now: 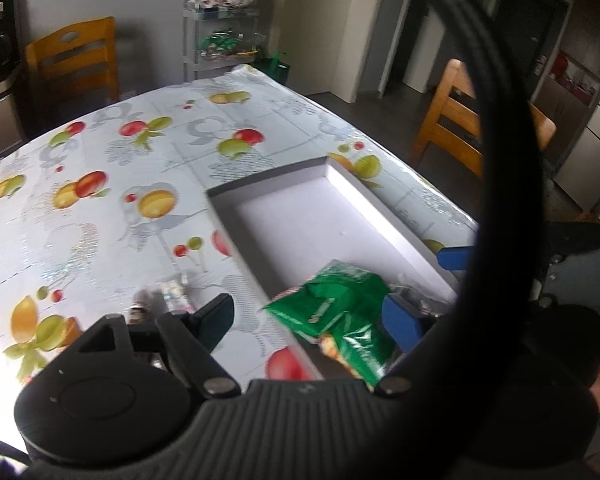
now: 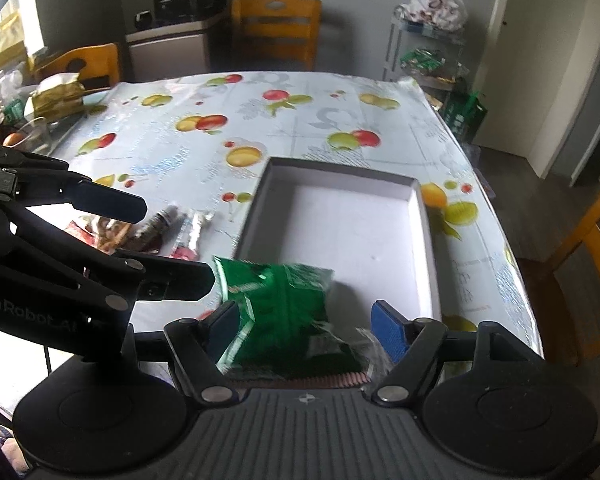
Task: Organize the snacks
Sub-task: 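Lower the green chip bag into the white box and open the left tool, then move both tools back over the remaining snacks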
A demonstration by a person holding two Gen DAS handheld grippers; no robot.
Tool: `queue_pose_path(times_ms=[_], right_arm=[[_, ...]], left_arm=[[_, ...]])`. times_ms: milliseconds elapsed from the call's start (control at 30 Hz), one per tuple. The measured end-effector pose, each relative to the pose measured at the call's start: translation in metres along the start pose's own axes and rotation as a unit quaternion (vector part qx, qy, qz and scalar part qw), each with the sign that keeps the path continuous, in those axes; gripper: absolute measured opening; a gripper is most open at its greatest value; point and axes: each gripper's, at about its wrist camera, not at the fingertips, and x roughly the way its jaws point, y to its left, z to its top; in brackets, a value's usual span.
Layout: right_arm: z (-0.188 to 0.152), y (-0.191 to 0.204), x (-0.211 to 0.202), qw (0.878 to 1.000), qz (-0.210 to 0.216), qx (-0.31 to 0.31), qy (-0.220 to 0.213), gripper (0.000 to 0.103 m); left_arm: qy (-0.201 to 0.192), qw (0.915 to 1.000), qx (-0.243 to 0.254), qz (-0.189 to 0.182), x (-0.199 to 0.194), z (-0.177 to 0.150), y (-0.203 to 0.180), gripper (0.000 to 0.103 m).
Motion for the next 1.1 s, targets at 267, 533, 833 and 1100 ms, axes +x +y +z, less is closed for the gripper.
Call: queue_pose_path(times_ms=[267, 533, 833, 1100], right_arm=[[0.016, 0.026, 0.007, 0.999, 0.024, -0.033, -0.004, 0.075], [0.036, 0.052, 0.009, 0.997, 0.037, -0.06, -0.017, 0.078], [0.039, 0.07, 0.013, 0.996, 0.055, -0.07, -0.017, 0.079], [0.036, 0.085, 0.014, 0.994, 0.068, -0.079, -0.013, 0.081]], left_arm=[[-0.006, 0.9989, -0.033, 0.034, -0.017, -0.006, 0.029, 0.082], [-0.015, 0.9957, -0.068, 0.061, -0.036, -0.011, 0.057, 0.082], [-0.01, 0.9929, -0.08, 0.087, -0.048, -0.021, 0.069, 0.082], [-0.003, 0.9903, -0.094, 0.103, -0.053, -0.031, 0.08, 0.082]])
